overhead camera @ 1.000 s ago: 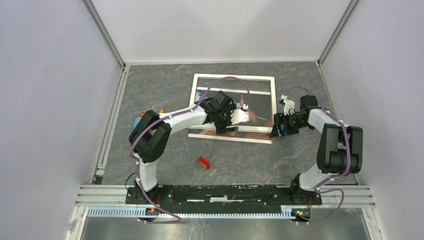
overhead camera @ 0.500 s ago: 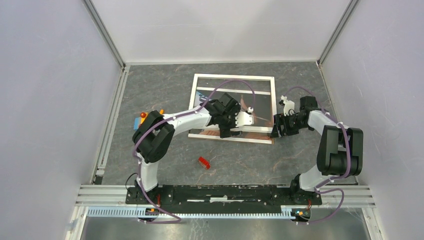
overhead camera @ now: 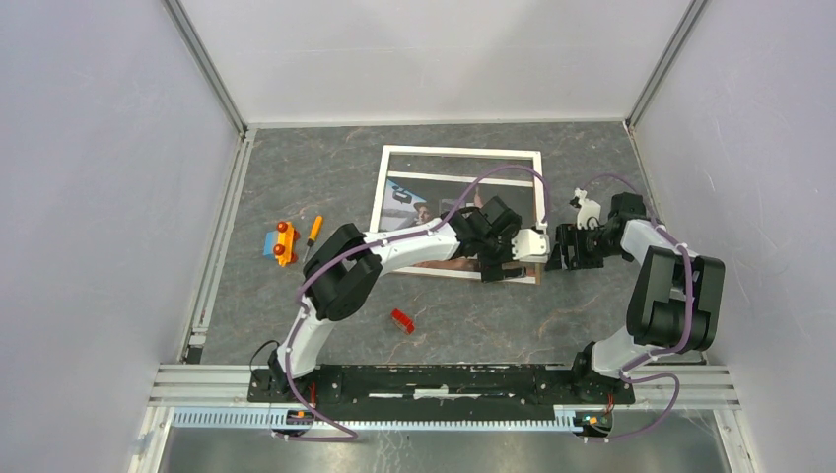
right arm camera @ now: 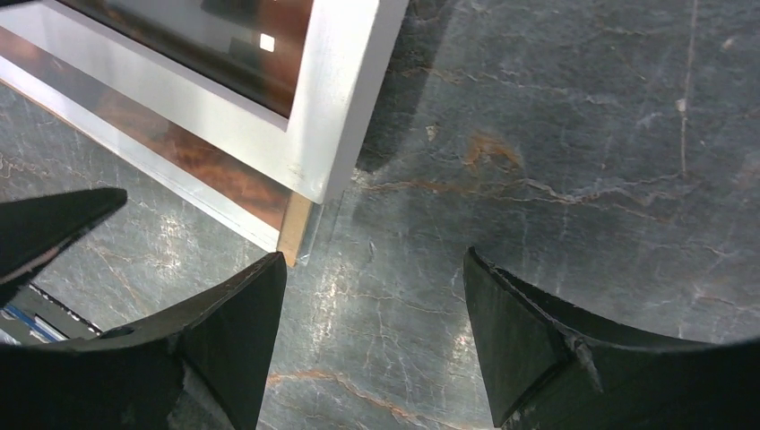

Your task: Take the photo out of the frame

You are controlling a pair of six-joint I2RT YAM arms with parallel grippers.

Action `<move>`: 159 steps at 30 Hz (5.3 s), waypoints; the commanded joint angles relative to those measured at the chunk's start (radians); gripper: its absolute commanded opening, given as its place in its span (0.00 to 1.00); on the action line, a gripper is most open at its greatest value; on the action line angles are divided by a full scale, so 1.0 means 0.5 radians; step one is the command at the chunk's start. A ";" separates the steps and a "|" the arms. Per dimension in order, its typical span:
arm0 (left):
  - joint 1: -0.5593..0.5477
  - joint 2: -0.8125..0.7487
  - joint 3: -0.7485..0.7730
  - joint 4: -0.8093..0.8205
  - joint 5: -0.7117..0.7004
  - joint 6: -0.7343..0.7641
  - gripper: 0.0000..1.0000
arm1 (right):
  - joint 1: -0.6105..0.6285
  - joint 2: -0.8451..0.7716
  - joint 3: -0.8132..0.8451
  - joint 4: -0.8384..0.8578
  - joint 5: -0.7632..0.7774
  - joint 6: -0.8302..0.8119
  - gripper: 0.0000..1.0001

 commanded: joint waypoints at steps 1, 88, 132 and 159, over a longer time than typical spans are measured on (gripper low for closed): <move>-0.050 0.033 0.088 0.073 -0.024 -0.196 1.00 | -0.049 -0.044 -0.008 -0.017 0.008 0.020 0.78; -0.097 -0.176 -0.452 0.418 -0.096 0.002 0.56 | 0.008 0.037 -0.212 0.003 -0.499 0.017 0.53; -0.005 -0.320 -0.427 0.407 -0.137 -0.068 0.23 | 0.008 0.171 -0.211 0.168 -0.907 0.247 0.61; -0.010 -0.182 -0.322 0.340 -0.058 -0.011 0.65 | -0.009 0.066 -0.148 -0.121 -0.907 0.034 0.62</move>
